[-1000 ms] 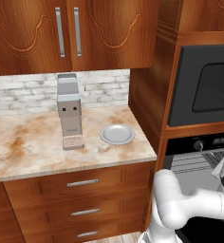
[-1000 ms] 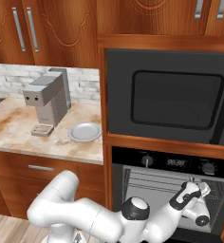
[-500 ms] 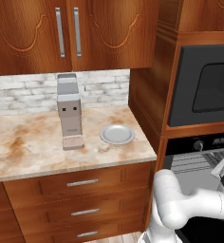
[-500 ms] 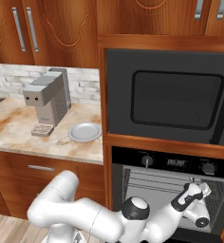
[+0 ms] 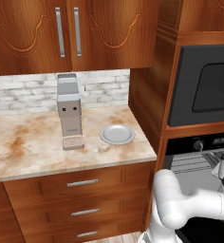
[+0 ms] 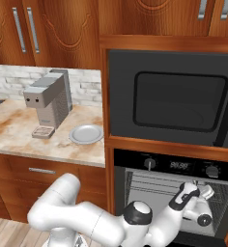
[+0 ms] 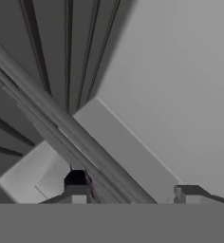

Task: Take the fish from the oven and place it on the plate on the counter.

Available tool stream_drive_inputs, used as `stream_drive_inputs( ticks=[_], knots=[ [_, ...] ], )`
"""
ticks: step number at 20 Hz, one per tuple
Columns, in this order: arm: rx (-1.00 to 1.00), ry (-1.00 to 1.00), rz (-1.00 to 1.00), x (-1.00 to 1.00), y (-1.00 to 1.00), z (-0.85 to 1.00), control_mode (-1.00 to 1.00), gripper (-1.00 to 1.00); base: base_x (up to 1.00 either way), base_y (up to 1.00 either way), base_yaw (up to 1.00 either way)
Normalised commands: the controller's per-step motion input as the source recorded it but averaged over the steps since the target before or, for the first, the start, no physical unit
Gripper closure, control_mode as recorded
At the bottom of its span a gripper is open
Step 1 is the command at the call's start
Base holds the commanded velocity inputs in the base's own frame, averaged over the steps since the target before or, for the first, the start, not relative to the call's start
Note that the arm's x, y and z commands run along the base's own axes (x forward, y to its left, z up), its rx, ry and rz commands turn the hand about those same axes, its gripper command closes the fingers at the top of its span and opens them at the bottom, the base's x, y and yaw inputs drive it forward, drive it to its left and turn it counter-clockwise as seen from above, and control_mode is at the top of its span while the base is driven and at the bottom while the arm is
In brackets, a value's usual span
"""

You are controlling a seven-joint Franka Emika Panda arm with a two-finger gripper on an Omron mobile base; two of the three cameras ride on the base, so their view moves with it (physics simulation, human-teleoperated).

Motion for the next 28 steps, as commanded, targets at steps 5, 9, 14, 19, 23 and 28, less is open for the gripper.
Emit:
stream_drive_inputs(
  ticks=[5, 9, 14, 19, 23, 28],
  knots=[
    [0.00, 0.00, 0.00, 0.00, 0.00, -0.17, -1.00, 1.00, 0.00, 0.00, 0.00],
    [0.00, 0.00, 0.00, 0.00, 0.00, -0.17, -1.00, 1.00, 0.00, 0.00, 0.00],
    [0.00, 0.07, 0.00, -0.04, 0.00, -0.27, -1.00, 1.00, 0.00, 0.00, 0.00],
    [0.00, 0.10, 0.00, -0.26, 0.00, -0.34, -1.00, 1.00, 0.00, 0.00, 0.00],
    [0.00, 0.03, 0.00, -0.29, 0.00, -0.36, -1.00, 1.00, 0.00, 0.00, 0.00],
    [0.00, 0.03, 0.00, -0.35, 0.00, -0.36, -1.00, 1.00, 0.00, 0.00, 0.00]
  ],
)
